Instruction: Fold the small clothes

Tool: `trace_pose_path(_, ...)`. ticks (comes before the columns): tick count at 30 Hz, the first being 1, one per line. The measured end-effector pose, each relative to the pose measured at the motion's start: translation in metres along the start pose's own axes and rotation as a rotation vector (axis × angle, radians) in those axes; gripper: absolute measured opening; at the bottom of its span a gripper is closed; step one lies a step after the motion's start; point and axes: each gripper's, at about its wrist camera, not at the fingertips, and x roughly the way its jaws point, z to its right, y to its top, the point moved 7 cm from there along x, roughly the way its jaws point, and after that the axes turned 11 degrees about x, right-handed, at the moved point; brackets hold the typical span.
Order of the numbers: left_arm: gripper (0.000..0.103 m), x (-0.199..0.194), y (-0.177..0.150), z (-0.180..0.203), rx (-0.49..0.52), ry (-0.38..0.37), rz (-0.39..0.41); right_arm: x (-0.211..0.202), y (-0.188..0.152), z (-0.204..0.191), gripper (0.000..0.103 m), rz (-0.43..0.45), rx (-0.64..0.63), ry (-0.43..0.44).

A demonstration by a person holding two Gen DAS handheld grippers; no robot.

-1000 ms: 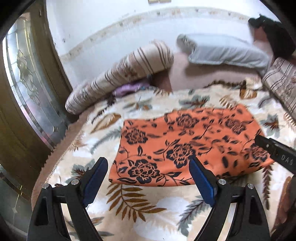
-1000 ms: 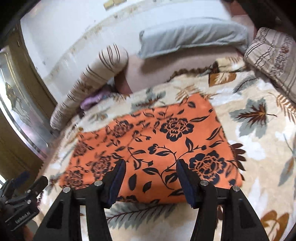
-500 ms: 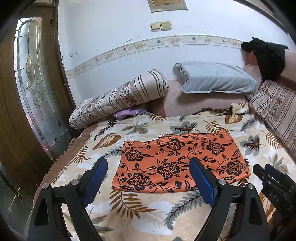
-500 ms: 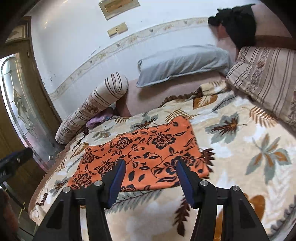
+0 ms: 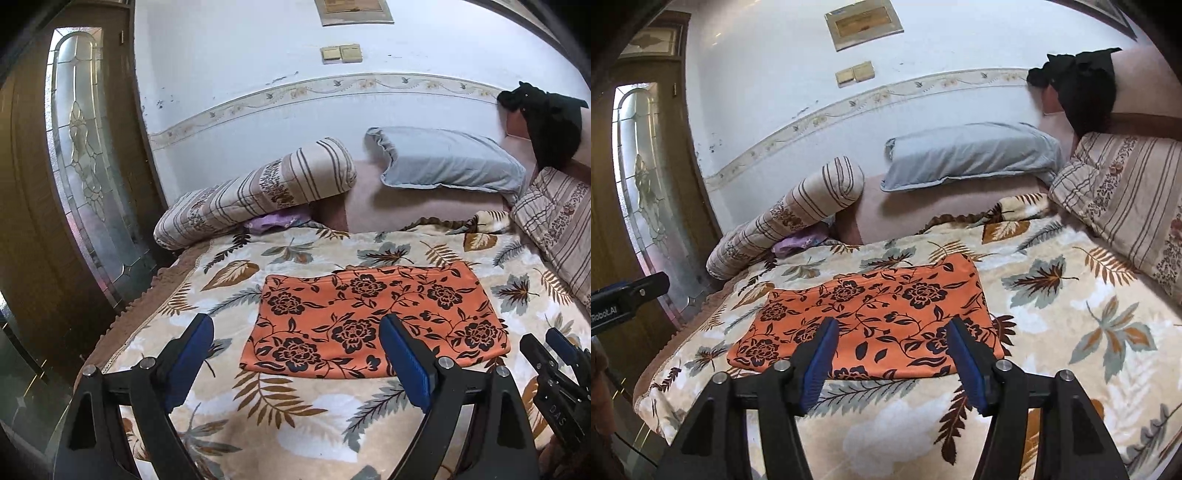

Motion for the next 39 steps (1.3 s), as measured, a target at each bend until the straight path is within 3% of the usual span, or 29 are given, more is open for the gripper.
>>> trace_pose_path(7, 0.097, 0.015, -0.01, -0.008, -0.029, -0.022, -0.029, 0.007, -0.006, 0.001, 0.065, -0.033, 0.0, 0.005)
trace_pose_path(9, 0.097, 0.031, -0.02, -0.009, -0.051, -0.063, -0.074, 0.015, -0.01, 0.007, 0.073, -0.08, 0.035, 0.019)
trace_pose_path(12, 0.097, 0.063, -0.046, -0.013, -0.108, -0.101, -0.193, 0.034, -0.02, 0.024, 0.073, -0.178, 0.147, 0.035)
trace_pose_path(17, 0.097, 0.096, -0.08, -0.024, -0.132, -0.023, -0.287, 0.05, -0.023, 0.05, 0.073, -0.219, 0.274, 0.008)
trace_pose_path(22, 0.097, 0.105, -0.085, -0.033, -0.116, 0.024, -0.281, 0.059, -0.024, 0.046, 0.073, -0.224, 0.233, -0.013)
trace_pose_path(31, 0.097, 0.106, -0.076, -0.041, -0.102, 0.037, -0.226, 0.067, -0.036, 0.017, 0.073, -0.225, 0.068, -0.023)
trace_pose_path(39, 0.097, 0.111, -0.08, -0.046, -0.102, 0.048, -0.223, 0.076, -0.045, 0.014, 0.073, -0.239, 0.043, -0.042)
